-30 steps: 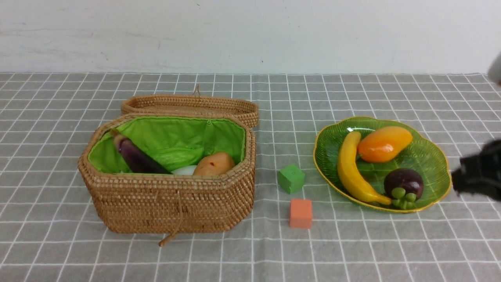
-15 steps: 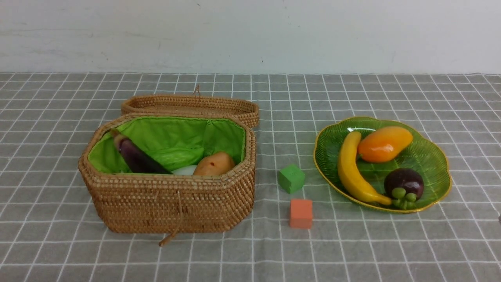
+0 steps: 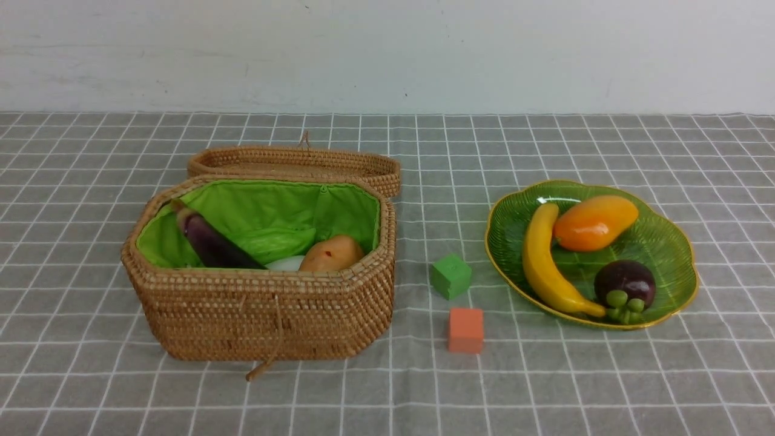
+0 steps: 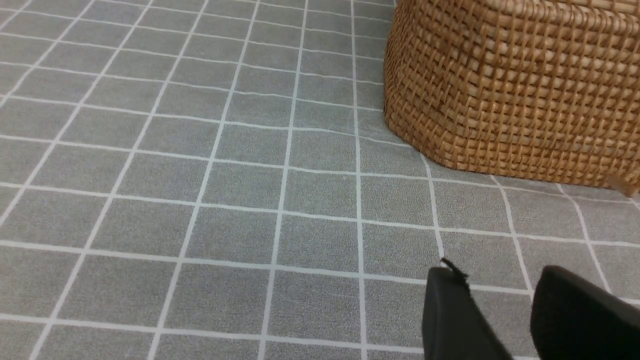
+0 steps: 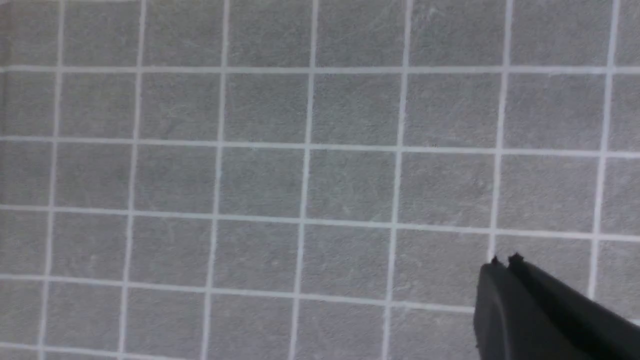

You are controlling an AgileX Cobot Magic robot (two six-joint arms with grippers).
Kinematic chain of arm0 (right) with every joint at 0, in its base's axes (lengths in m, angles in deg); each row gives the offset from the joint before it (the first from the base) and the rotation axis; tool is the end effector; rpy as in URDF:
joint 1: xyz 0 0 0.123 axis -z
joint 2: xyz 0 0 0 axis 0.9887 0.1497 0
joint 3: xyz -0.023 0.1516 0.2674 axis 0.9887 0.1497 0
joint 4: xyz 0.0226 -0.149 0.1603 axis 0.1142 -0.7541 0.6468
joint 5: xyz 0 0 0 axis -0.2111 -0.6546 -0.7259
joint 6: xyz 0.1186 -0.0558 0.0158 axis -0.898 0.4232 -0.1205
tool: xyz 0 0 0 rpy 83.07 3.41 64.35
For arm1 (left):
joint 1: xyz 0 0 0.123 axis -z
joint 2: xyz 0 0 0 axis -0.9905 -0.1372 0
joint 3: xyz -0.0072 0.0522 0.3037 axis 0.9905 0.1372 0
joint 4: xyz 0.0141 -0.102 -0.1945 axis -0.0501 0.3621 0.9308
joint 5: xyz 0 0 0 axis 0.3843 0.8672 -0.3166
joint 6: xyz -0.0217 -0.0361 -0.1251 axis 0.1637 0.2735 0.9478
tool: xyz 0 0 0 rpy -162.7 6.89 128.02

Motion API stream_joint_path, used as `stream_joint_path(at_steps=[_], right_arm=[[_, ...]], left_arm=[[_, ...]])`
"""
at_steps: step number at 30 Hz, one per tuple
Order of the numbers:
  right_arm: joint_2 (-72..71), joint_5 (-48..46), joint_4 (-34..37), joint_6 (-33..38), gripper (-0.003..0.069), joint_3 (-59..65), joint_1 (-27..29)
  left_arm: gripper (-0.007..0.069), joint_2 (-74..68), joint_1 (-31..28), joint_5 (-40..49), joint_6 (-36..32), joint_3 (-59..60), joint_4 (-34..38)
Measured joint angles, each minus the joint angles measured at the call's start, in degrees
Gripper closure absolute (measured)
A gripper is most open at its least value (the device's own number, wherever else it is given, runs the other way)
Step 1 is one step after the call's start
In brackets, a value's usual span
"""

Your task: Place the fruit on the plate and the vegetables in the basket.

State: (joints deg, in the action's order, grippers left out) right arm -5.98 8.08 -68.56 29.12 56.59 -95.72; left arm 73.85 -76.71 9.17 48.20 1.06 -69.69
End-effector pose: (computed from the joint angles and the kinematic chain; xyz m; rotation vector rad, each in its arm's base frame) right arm 0.0958 0.0312 0.2415 -0.0552 2.6722 0.2182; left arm 0.0358 0.0051 0.1569 -0.1277 1.8817 -0.1294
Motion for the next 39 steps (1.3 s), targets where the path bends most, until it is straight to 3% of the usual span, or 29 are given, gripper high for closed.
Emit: stream_joint_path(at_steps=[9, 17, 23, 28, 39], right_arm=[[-11.72, 15.24, -8.82, 0.0, 0.0666, 0.14, 0.42], [-35.51, 21.55, -19.27, -0.06, 0.0666, 8.3, 6.72], [-46.74, 26.23, -19.65, -0.17, 0.0662, 23.49, 11.31], [-47.54, 28.06, -18.66, -0.22, 0.0658, 32.4, 12.51], [-47.61, 28.81, -17.48, -0.22, 0.065, 32.53, 12.56]], left_arm=[[0.0386, 0.0, 0.0, 0.0, 0.0, 0.0, 0.0], [0.0386, 0.0, 0.0, 0.0, 0.0, 0.0, 0.0], [0.0386, 0.0, 0.0, 0.0, 0.0, 0.0, 0.0], [0.0386, 0.0, 0.0, -0.08, 0.0, 0.0, 0.0], [0.0386, 0.0, 0.0, -0.08, 0.0, 0.0, 0.0]])
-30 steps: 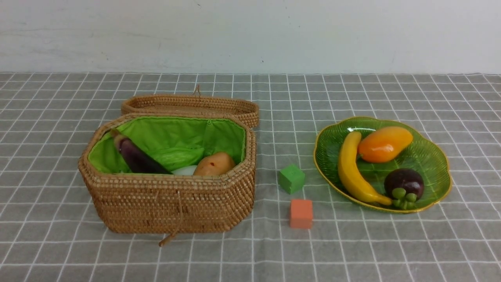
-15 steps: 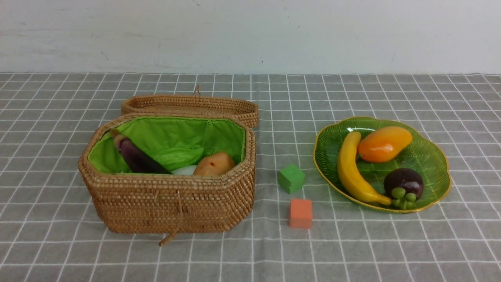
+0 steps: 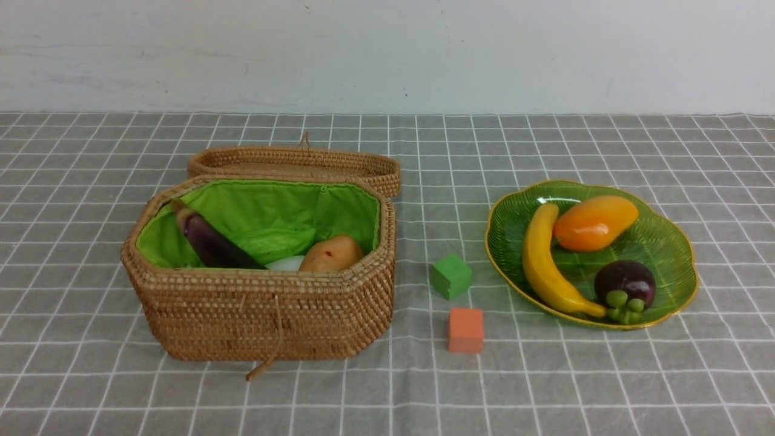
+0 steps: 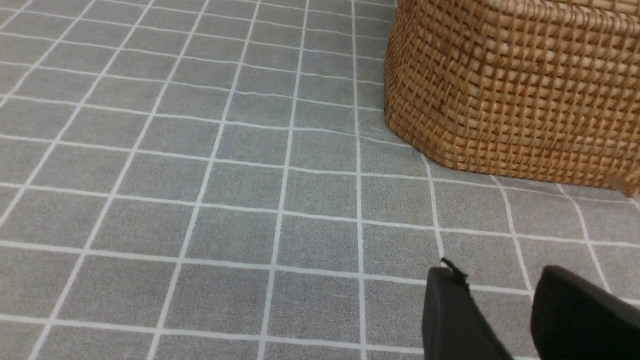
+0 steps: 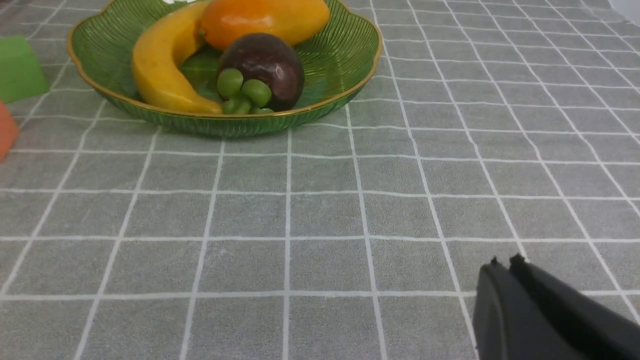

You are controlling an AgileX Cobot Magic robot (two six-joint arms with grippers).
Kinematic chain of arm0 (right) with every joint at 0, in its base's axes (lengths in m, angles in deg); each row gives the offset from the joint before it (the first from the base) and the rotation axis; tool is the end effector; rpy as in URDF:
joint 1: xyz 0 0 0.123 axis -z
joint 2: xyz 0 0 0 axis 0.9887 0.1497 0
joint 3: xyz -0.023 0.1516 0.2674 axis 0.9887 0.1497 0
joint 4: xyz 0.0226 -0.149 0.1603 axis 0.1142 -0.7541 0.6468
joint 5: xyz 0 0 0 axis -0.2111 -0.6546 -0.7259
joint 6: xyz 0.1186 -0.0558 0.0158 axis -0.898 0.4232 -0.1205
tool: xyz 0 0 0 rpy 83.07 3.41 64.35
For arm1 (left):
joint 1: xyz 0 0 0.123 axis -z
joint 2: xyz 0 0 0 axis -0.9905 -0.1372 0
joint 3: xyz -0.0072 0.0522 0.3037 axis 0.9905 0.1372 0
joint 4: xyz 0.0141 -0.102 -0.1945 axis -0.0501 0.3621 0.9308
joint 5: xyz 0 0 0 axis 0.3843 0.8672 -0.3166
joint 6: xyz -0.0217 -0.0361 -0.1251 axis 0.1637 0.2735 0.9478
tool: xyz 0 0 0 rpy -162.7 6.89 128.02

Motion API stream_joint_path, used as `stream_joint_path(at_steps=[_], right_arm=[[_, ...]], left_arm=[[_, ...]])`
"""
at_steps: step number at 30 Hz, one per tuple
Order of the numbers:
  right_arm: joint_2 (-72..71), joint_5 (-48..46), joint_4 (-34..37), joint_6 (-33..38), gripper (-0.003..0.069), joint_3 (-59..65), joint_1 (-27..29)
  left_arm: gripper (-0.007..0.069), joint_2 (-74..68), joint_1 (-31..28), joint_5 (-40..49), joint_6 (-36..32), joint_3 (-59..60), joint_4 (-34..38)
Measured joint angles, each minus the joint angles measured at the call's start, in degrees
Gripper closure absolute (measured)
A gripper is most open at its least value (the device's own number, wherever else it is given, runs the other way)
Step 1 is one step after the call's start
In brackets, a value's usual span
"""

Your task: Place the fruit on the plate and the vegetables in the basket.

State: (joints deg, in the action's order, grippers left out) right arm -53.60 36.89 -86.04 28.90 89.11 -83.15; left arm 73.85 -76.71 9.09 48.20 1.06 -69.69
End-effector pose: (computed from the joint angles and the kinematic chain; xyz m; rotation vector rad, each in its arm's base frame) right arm 0.0351 -0.0114 0.1611 0.0008 1.8800 -0.0935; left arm 0.0359 0.0051 0.1571 -0.1275 1.8803 -0.1297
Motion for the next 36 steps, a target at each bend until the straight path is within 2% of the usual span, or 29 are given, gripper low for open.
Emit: stream_joint_path(at_steps=[36], right_arm=[[0.0, 0.11, 0.18, 0.0, 0.0603, 0.0, 0.0]], left_arm=[[0.0386, 0.0, 0.0, 0.0, 0.0, 0.0, 0.0]])
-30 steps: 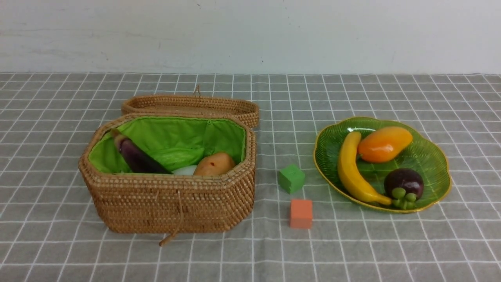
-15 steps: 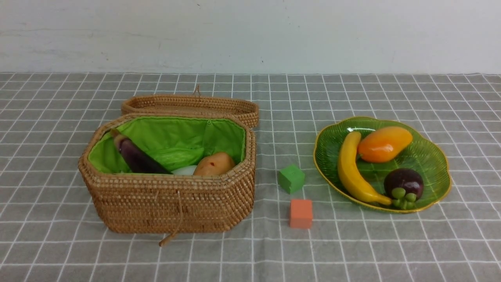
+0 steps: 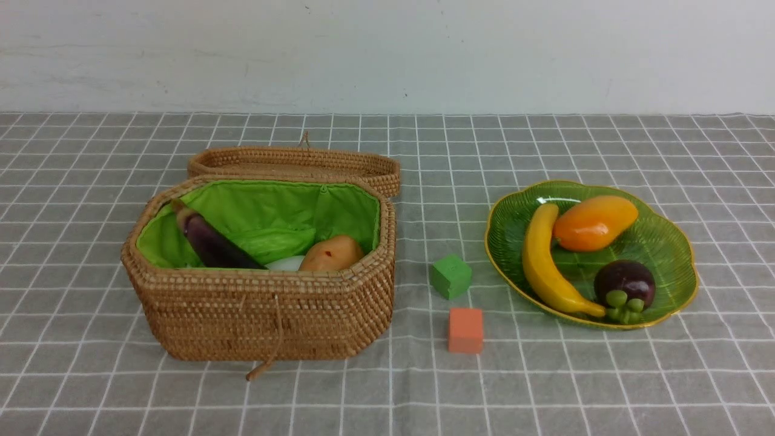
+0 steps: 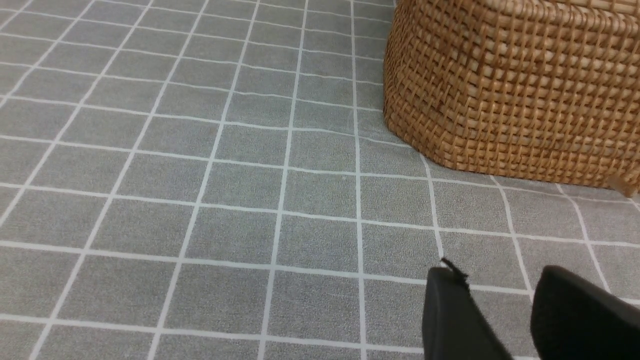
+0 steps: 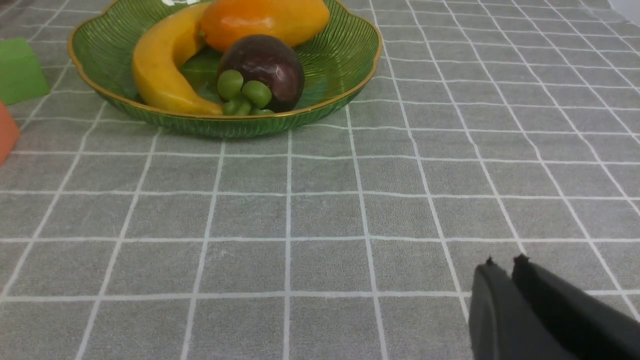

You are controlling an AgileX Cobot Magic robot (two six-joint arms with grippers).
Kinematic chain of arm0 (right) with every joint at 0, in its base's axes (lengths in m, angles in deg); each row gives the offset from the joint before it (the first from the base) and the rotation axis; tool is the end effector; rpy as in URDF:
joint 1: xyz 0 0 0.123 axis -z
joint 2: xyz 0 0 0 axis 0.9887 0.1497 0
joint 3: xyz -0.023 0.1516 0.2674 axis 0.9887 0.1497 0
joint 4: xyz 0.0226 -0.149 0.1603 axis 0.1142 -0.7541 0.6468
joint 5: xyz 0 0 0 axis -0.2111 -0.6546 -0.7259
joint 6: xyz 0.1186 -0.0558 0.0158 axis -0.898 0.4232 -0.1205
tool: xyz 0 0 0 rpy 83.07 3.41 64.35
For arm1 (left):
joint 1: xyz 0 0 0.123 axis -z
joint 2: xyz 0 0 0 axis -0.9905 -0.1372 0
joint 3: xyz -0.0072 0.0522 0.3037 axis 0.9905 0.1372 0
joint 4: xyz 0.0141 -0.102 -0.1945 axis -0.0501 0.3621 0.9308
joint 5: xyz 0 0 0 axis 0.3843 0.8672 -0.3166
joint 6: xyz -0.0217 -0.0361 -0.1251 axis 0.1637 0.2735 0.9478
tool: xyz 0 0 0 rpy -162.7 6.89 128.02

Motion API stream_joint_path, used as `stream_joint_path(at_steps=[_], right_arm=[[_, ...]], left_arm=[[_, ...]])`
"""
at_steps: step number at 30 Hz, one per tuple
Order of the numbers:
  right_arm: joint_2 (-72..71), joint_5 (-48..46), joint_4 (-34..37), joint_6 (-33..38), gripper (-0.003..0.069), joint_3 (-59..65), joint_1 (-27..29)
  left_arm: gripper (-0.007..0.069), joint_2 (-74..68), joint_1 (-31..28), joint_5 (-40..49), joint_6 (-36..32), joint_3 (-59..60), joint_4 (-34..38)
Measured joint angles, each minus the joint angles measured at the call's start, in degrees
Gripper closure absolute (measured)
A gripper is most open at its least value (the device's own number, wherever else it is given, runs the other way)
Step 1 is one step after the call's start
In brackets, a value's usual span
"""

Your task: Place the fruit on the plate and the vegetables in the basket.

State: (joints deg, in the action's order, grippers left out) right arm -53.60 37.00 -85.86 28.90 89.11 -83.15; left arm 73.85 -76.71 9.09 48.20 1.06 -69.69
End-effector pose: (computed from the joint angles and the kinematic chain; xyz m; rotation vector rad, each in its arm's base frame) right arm 0.0351 -0.0112 0.1612 0.0024 1.8783 -0.0901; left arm 0.0359 0.0051 0.1571 -0.1275 1.8803 -0.1297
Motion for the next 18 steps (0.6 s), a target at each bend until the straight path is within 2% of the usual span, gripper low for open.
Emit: stream_joint_path(at_steps=[18], right_arm=[[0.0, 0.07, 0.0, 0.0, 0.058, 0.06, 0.0]], left_arm=[[0.0386, 0.0, 0.0, 0.0, 0.0, 0.0, 0.0]])
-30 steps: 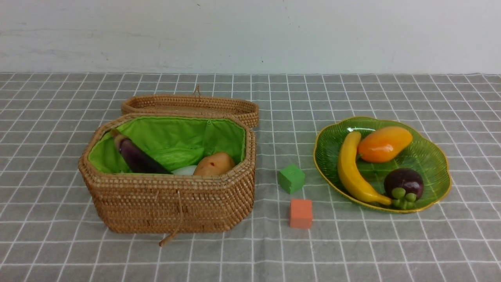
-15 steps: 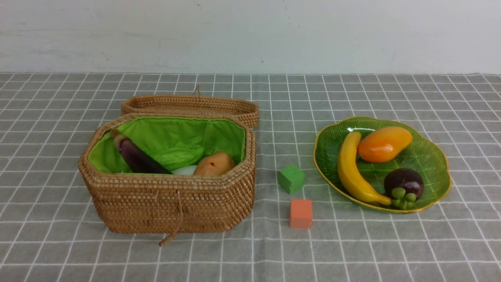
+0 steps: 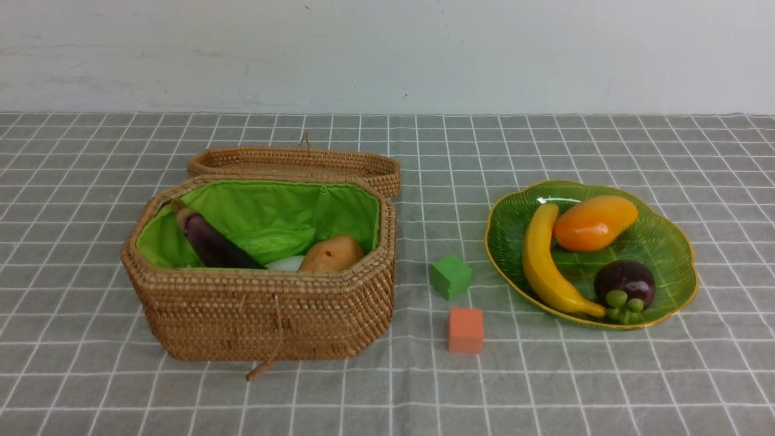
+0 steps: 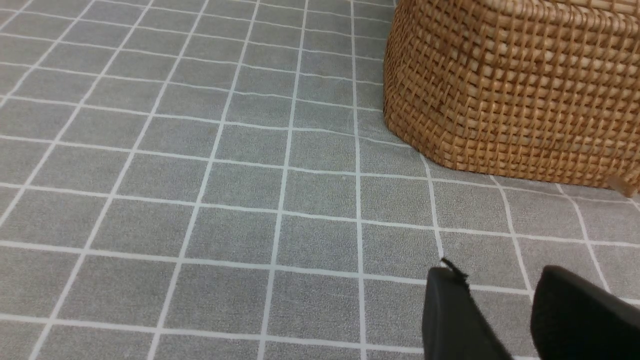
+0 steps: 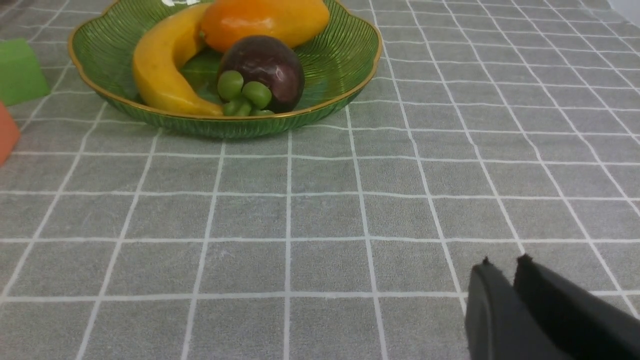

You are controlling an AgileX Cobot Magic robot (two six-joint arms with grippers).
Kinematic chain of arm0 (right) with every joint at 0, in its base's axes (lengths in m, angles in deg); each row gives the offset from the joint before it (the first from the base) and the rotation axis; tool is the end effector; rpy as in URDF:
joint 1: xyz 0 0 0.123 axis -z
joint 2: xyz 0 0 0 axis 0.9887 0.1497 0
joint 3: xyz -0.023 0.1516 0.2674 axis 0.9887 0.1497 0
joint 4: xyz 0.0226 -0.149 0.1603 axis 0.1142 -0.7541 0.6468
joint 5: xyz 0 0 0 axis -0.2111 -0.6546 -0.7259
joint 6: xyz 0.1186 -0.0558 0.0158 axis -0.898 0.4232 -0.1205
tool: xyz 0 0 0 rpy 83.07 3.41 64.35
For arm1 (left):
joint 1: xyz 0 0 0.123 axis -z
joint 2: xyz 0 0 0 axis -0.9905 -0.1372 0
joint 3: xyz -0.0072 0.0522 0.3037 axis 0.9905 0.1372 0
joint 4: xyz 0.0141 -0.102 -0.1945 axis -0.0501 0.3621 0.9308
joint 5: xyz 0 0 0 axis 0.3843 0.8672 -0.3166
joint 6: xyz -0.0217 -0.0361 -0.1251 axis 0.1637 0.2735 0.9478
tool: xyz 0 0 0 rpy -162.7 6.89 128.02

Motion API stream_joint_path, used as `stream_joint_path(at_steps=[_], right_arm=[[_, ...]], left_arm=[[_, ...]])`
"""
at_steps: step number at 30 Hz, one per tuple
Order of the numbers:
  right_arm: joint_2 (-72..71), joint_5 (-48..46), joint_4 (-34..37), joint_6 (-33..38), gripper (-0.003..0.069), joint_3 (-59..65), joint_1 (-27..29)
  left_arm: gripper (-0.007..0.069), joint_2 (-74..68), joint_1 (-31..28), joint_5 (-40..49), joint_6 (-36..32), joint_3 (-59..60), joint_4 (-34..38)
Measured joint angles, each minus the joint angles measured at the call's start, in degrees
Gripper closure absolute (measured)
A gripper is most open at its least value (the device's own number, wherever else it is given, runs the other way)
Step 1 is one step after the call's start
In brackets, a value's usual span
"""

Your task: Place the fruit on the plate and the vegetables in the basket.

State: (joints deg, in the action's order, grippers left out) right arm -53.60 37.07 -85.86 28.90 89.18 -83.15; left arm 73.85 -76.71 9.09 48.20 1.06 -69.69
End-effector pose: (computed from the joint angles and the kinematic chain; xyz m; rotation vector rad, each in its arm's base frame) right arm 0.0352 -0.0112 0.1610 0.0021 1.8784 -0.0899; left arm 0.0359 0.0051 0.1571 -0.1275 1.8803 -0.1297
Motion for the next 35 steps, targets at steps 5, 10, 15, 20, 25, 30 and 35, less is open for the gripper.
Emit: stream_joint_path(at_steps=[5, 10, 15, 20, 25, 30, 35], right_arm=[[0.0, 0.0, 0.0, 0.0, 0.058, 0.0, 0.0], [0.0, 0.0, 0.0, 0.0, 0.0573, 0.0, 0.0], [0.0, 0.0, 0.0, 0.0, 0.0568, 0.0, 0.0], [0.0, 0.0, 0.0, 0.0, 0.0559, 0.0, 0.0], [0.0, 0.0, 0.0, 0.05, 0.0552, 0.0, 0.0], [0.0, 0.0, 0.0, 0.05, 0.055, 0.0, 0.0], [0.0, 0.0, 0.0, 0.05, 0.0548, 0.0, 0.0]], left_arm=[[0.0386, 0.0, 0.0, 0.0, 0.0, 0.0, 0.0], [0.0386, 0.0, 0.0, 0.0, 0.0, 0.0, 0.0], [0.0386, 0.0, 0.0, 0.0, 0.0, 0.0, 0.0], [0.0386, 0.0, 0.0, 0.0, 0.0, 0.0, 0.0], [0.0386, 0.0, 0.0, 0.0, 0.0, 0.0, 0.0], [0.0386, 0.0, 0.0, 0.0, 0.0, 0.0, 0.0], [0.0386, 0.0, 0.0, 0.0, 0.0, 0.0, 0.0]])
